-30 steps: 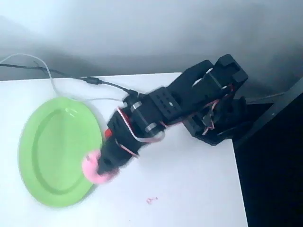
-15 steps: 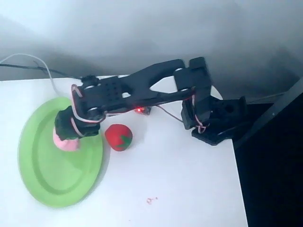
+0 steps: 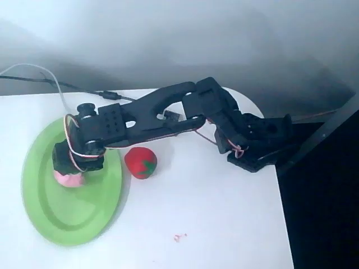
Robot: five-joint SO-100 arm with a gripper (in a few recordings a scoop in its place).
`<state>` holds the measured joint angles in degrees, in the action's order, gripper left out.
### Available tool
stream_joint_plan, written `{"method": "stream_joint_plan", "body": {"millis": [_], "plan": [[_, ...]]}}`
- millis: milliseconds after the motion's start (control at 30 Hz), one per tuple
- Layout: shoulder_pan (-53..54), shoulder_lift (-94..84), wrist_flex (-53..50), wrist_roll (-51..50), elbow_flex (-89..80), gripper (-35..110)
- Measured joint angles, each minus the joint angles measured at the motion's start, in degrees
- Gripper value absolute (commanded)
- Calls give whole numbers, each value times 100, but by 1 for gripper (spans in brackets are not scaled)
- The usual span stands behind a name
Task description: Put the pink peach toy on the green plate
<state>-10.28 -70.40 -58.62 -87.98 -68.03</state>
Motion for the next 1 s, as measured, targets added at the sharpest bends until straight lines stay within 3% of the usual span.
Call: {"method": "stream_joint_plan", "body": {"millis": [133, 533, 800, 1000], "plan": [[18, -9, 26, -211, 0, 47], [-35, -70, 264, -149, 0, 47], [211, -1837, 475, 88, -703, 52], [396, -4482, 870, -211, -2848, 28]]}}
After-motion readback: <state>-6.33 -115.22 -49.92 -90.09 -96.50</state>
